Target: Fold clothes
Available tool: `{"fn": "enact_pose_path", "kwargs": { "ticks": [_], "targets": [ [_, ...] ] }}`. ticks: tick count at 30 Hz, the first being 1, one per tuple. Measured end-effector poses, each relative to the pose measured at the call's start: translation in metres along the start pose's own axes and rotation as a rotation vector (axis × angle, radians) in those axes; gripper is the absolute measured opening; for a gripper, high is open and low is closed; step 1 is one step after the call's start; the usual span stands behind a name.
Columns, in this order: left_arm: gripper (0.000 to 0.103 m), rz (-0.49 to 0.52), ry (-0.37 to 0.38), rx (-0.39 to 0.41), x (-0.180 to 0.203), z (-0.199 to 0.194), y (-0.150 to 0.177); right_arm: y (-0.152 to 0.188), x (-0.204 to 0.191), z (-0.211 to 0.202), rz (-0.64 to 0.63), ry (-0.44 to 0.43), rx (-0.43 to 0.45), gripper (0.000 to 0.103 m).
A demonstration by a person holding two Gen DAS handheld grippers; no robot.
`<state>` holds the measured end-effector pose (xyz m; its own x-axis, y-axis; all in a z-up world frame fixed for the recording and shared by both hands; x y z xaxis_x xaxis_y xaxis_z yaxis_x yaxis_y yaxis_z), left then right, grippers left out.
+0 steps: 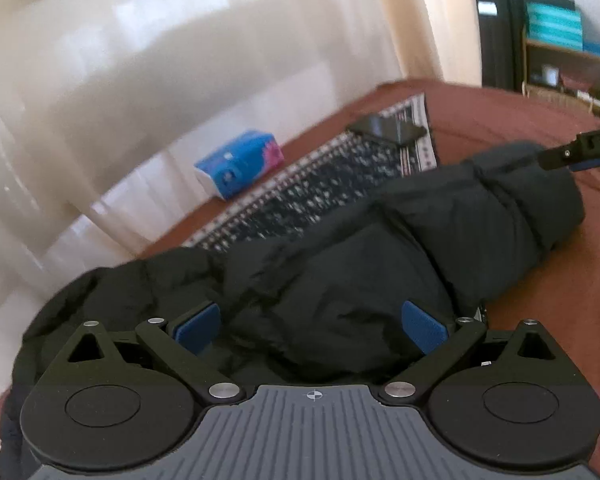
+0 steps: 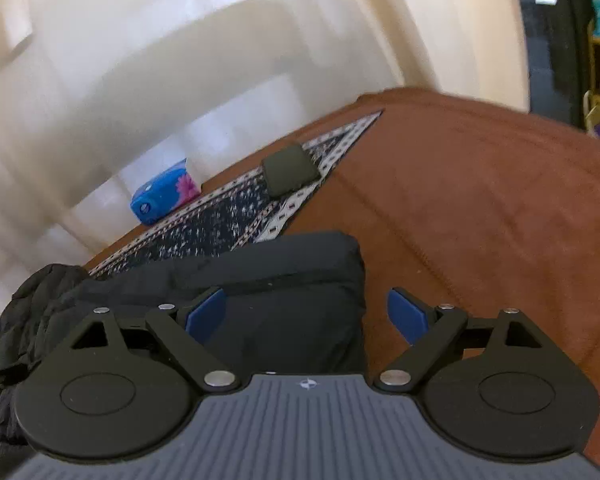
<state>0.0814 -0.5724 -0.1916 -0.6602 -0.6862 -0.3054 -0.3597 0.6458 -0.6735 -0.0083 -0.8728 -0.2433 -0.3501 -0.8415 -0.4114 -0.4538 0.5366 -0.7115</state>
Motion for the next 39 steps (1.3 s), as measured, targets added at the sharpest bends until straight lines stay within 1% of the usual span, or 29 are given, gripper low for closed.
{"fn": "enact_pose_path", "kwargs": {
  "ticks": [2, 4, 6, 7, 9, 10, 11, 12, 14, 15, 17, 19, 20, 21, 22, 23, 24, 26, 28, 30, 34, 35, 37, 39],
  "targets": [
    [0.102, -0.008, 0.001, -0.024, 0.001, 0.006, 0.001, 0.005, 0.003, 0.011, 0.023, -0.033, -0.022, 0.088],
    [0.102, -0.015, 0.008, -0.048, 0.003, 0.015, 0.001, 0.012, 0.006, 0.021, 0.071, -0.072, -0.061, 0.084],
    [0.102, -0.017, 0.009, -0.072, 0.004, 0.023, 0.002, 0.021, 0.009, 0.029, 0.126, -0.119, -0.108, 0.063],
    [0.102, -0.019, 0.008, -0.082, 0.004, 0.027, 0.003, 0.023, 0.008, 0.031, 0.149, -0.142, -0.128, 0.058],
    [0.102, -0.022, 0.009, -0.095, 0.004, 0.031, 0.003, 0.018, 0.005, 0.027, 0.178, -0.183, -0.137, 0.031],
    [0.102, -0.023, 0.01, -0.096, 0.004, 0.032, 0.003, 0.012, 0.002, 0.023, 0.183, -0.205, -0.126, 0.026],
    [0.102, -0.022, 0.013, -0.095, 0.004, 0.031, 0.003, -0.004, -0.002, 0.01, 0.161, -0.229, -0.074, 0.021],
    [0.102, -0.022, 0.015, -0.094, 0.004, 0.031, 0.003, -0.019, -0.006, -0.003, 0.139, -0.253, -0.022, 0.019],
    [0.102, -0.021, 0.022, -0.095, 0.005, 0.031, 0.004, -0.045, -0.011, -0.024, 0.087, -0.276, 0.063, 0.019],
    [0.102, -0.021, 0.027, -0.102, 0.006, 0.033, 0.005, -0.051, -0.009, -0.029, 0.061, -0.261, 0.071, 0.019],
    [0.102, -0.016, 0.039, -0.118, 0.011, 0.038, 0.007, -0.046, -0.002, -0.025, 0.005, -0.202, 0.023, 0.018],
    [0.102, 0.007, 0.042, -0.128, 0.016, 0.041, 0.009, -0.02, 0.01, -0.009, -0.026, -0.138, -0.081, 0.018],
    [0.102, 0.02, 0.042, -0.132, 0.018, 0.043, 0.01, -0.007, 0.016, -0.002, -0.041, -0.107, -0.133, 0.021],
    [0.102, 0.029, 0.043, -0.13, 0.02, 0.043, 0.01, 0.006, 0.022, 0.005, -0.056, -0.075, -0.185, 0.034],
    [0.102, 0.025, 0.048, -0.118, 0.021, 0.04, 0.007, 0.016, 0.026, 0.009, -0.065, -0.051, -0.218, 0.039],
    [0.102, 0.01, 0.058, -0.104, 0.02, 0.037, 0.003, 0.017, 0.026, 0.006, -0.055, -0.051, -0.204, 0.044],
    [0.102, -0.006, 0.067, -0.09, 0.02, 0.034, -0.001, 0.017, 0.026, 0.002, -0.043, -0.055, -0.188, 0.054],
    [0.102, -0.053, 0.096, -0.057, 0.017, 0.028, -0.011, 0.011, 0.026, -0.009, -0.003, -0.085, -0.135, 0.069],
    [0.102, -0.101, 0.125, -0.042, 0.014, 0.029, -0.019, 0.006, 0.027, -0.012, 0.031, -0.094, -0.107, 0.07],
    [0.102, -0.11, 0.135, -0.055, 0.015, 0.038, -0.021, 0.006, 0.033, -0.007, 0.053, -0.076, -0.115, 0.07],
    [0.102, -0.133, 0.144, -0.145, 0.018, 0.074, -0.005, 0.017, 0.036, 0.002, 0.061, -0.059, -0.147, 0.068],
    [0.103, -0.14, 0.155, -0.173, 0.019, 0.083, 0.001, 0.021, 0.036, 0.005, 0.061, -0.058, -0.156, 0.066],
    [0.102, -0.146, 0.171, -0.188, 0.022, 0.091, 0.007, 0.028, 0.033, 0.011, 0.072, -0.057, -0.168, 0.062],
    [0.102, -0.153, 0.183, -0.194, 0.024, 0.097, 0.012, 0.03, 0.03, 0.011, 0.071, -0.062, -0.176, 0.048]
  ]
}}
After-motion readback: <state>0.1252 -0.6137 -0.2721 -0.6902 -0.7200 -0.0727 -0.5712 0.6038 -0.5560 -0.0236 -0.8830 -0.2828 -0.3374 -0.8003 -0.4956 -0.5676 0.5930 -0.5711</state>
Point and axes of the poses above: each gripper's, at about its wrist camera, not at the fingertips, and z roughly the way its jaws point, x to its right, y to its underside, the point moved 10 cm from there along z, roughly the way its jaws point, and after that the axes turned 1 degree about -y, right-handed, at the moved point
